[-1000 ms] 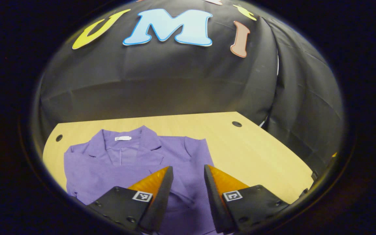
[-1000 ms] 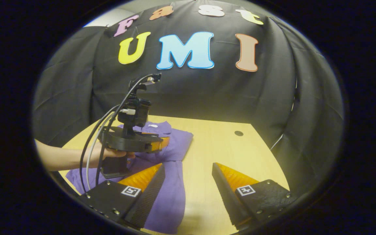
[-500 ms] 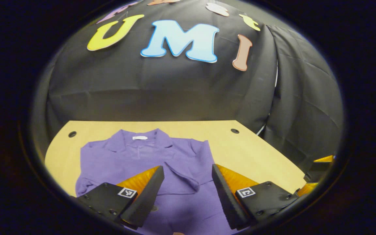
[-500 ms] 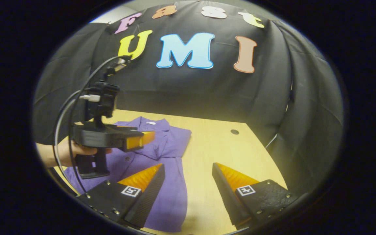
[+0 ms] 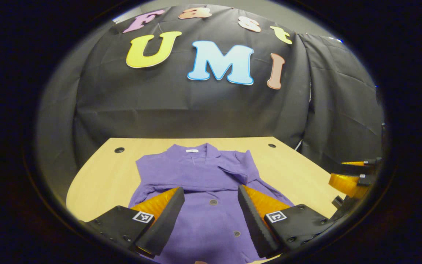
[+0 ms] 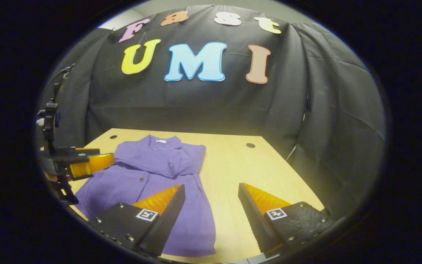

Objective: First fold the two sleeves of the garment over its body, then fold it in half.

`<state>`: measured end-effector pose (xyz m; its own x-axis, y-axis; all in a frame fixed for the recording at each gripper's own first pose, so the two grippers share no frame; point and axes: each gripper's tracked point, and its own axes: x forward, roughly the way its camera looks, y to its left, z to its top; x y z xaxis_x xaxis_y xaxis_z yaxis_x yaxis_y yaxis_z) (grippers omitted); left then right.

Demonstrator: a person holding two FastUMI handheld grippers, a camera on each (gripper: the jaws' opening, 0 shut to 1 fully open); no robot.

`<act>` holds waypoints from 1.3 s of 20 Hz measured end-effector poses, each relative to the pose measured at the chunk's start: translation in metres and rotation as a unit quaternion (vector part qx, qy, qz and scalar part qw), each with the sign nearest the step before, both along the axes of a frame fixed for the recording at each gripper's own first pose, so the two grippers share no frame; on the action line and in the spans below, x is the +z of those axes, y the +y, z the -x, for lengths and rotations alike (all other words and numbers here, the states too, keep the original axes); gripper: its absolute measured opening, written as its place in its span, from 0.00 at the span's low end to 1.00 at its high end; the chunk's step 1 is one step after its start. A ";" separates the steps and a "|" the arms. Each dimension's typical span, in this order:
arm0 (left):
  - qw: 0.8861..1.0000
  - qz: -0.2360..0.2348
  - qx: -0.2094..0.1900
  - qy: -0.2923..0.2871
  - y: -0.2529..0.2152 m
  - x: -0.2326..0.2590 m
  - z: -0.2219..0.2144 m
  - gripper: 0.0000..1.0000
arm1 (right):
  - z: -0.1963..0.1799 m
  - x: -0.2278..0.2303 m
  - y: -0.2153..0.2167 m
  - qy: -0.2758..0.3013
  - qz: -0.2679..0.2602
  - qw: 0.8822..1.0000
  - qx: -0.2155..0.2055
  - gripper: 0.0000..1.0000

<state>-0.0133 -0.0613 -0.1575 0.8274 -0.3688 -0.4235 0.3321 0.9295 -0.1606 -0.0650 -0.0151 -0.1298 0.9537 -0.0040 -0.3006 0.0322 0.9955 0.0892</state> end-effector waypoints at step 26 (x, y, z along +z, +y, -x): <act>0.988 -0.048 0.115 0.087 0.190 -0.117 0.153 0.96 | 0.045 -0.133 -0.007 0.142 -0.027 0.989 0.009 0.92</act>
<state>-0.1664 0.1287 -0.2741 0.7959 -0.1312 -0.5910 0.0862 0.9908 -0.1039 -0.1102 -0.0225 -0.2626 0.8301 0.0361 -0.5564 0.0458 0.9901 0.1327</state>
